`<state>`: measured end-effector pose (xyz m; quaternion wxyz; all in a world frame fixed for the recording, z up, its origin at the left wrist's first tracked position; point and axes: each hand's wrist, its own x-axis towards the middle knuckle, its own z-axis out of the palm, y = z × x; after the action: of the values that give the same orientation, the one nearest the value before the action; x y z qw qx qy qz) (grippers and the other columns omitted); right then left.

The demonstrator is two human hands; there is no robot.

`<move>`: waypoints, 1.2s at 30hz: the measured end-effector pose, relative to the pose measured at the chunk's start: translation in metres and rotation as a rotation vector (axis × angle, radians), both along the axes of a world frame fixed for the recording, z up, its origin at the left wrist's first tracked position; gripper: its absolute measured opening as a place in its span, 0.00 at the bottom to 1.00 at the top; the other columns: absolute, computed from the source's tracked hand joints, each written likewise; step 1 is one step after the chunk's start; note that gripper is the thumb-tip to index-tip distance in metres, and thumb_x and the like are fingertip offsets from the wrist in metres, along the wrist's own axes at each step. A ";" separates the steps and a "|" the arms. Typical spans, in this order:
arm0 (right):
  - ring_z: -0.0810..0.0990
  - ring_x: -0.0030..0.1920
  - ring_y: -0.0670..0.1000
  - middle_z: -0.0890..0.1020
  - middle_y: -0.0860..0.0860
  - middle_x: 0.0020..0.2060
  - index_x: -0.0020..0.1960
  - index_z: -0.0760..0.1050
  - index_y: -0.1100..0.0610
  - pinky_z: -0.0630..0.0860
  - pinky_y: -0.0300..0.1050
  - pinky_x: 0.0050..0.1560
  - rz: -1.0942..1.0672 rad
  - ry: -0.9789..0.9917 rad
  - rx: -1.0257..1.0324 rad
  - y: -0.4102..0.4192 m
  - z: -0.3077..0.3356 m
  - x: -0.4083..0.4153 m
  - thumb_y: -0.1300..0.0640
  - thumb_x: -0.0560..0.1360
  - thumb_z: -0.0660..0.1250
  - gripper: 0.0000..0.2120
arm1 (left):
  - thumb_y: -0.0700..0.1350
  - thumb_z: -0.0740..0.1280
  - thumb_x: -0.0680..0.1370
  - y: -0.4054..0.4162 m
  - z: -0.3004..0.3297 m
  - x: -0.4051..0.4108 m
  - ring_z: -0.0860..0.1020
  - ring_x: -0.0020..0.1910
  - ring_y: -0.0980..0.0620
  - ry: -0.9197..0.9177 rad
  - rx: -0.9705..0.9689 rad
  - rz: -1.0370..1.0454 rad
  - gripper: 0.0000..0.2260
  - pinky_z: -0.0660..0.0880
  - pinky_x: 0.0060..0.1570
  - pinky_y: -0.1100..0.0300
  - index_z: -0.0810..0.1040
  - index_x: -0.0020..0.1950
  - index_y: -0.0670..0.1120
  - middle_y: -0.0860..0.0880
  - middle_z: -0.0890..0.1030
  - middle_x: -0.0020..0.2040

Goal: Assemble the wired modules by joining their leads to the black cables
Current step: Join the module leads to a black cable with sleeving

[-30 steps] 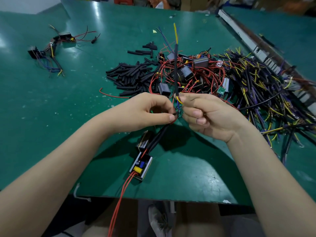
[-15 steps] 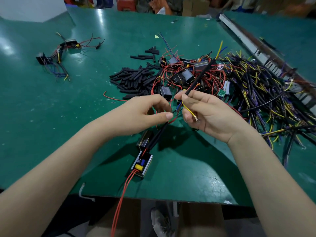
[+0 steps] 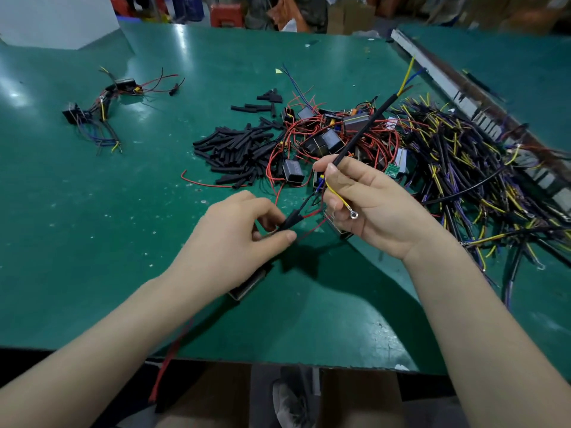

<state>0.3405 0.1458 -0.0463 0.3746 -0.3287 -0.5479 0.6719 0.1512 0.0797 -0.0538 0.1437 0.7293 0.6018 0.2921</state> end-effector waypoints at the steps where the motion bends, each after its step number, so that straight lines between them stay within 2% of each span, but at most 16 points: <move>1: 0.68 0.25 0.42 0.73 0.46 0.26 0.44 0.82 0.45 0.66 0.31 0.27 0.011 0.021 -0.010 0.000 0.000 0.000 0.48 0.71 0.66 0.06 | 0.52 0.72 0.71 0.001 0.000 0.001 0.75 0.35 0.61 -0.028 0.012 0.015 0.03 0.66 0.39 0.75 0.80 0.43 0.56 0.57 0.75 0.39; 4: 0.68 0.26 0.43 0.72 0.46 0.26 0.44 0.82 0.46 0.66 0.32 0.27 0.035 0.060 -0.022 -0.001 0.000 -0.001 0.49 0.72 0.66 0.06 | 0.48 0.72 0.72 0.001 -0.001 0.004 0.76 0.38 0.58 -0.066 0.054 0.040 0.05 0.66 0.42 0.74 0.83 0.47 0.52 0.57 0.77 0.40; 10: 0.70 0.26 0.42 0.72 0.46 0.26 0.44 0.81 0.47 0.66 0.32 0.27 0.028 0.090 -0.023 -0.002 0.000 -0.002 0.50 0.72 0.65 0.06 | 0.46 0.72 0.73 0.007 0.006 0.011 0.74 0.40 0.58 -0.165 0.079 0.005 0.04 0.65 0.43 0.74 0.83 0.47 0.50 0.54 0.78 0.41; 15: 0.69 0.26 0.42 0.73 0.47 0.26 0.44 0.81 0.45 0.66 0.32 0.28 0.025 0.096 0.013 -0.001 -0.001 -0.003 0.49 0.73 0.65 0.06 | 0.47 0.73 0.73 0.010 0.008 0.013 0.75 0.38 0.59 -0.285 0.030 -0.027 0.05 0.69 0.43 0.69 0.79 0.43 0.57 0.54 0.79 0.42; 19: 0.66 0.27 0.44 0.74 0.47 0.26 0.44 0.80 0.42 0.64 0.32 0.27 -0.004 0.058 0.068 0.000 -0.002 -0.005 0.47 0.73 0.65 0.05 | 0.45 0.73 0.72 0.011 0.009 0.014 0.74 0.38 0.60 -0.314 0.033 -0.046 0.12 0.67 0.39 0.72 0.76 0.42 0.63 0.54 0.79 0.42; 24: 0.64 0.27 0.45 0.75 0.47 0.26 0.45 0.80 0.42 0.65 0.32 0.26 -0.006 0.080 0.092 -0.001 -0.003 -0.007 0.48 0.73 0.65 0.06 | 0.43 0.74 0.72 0.015 0.006 0.011 0.73 0.37 0.62 -0.383 0.023 -0.059 0.11 0.64 0.36 0.73 0.79 0.43 0.60 0.56 0.78 0.41; 31: 0.65 0.29 0.48 0.75 0.47 0.26 0.46 0.80 0.42 0.60 0.35 0.28 -0.016 0.055 0.154 -0.002 -0.005 -0.009 0.47 0.75 0.65 0.05 | 0.39 0.71 0.74 0.018 0.003 0.008 0.73 0.39 0.62 -0.470 0.020 -0.107 0.09 0.67 0.42 0.73 0.81 0.49 0.53 0.56 0.78 0.41; 34: 0.66 0.26 0.47 0.76 0.48 0.26 0.46 0.80 0.42 0.63 0.35 0.27 -0.059 0.025 0.213 -0.001 -0.005 -0.010 0.50 0.77 0.64 0.06 | 0.39 0.71 0.73 0.017 0.002 0.009 0.73 0.39 0.62 -0.477 0.037 -0.100 0.10 0.69 0.45 0.71 0.81 0.48 0.55 0.56 0.79 0.42; 36: 0.67 0.27 0.48 0.76 0.48 0.26 0.45 0.80 0.42 0.64 0.36 0.27 -0.096 0.019 0.240 -0.001 -0.005 -0.012 0.51 0.76 0.65 0.06 | 0.40 0.72 0.72 0.016 0.002 0.010 0.73 0.39 0.63 -0.486 0.047 -0.088 0.11 0.68 0.43 0.71 0.80 0.46 0.56 0.56 0.78 0.41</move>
<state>0.3290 0.1443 -0.0513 0.4481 -0.3010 -0.6045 0.5858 0.1608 0.0958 -0.0517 0.2799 0.6663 0.5103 0.4662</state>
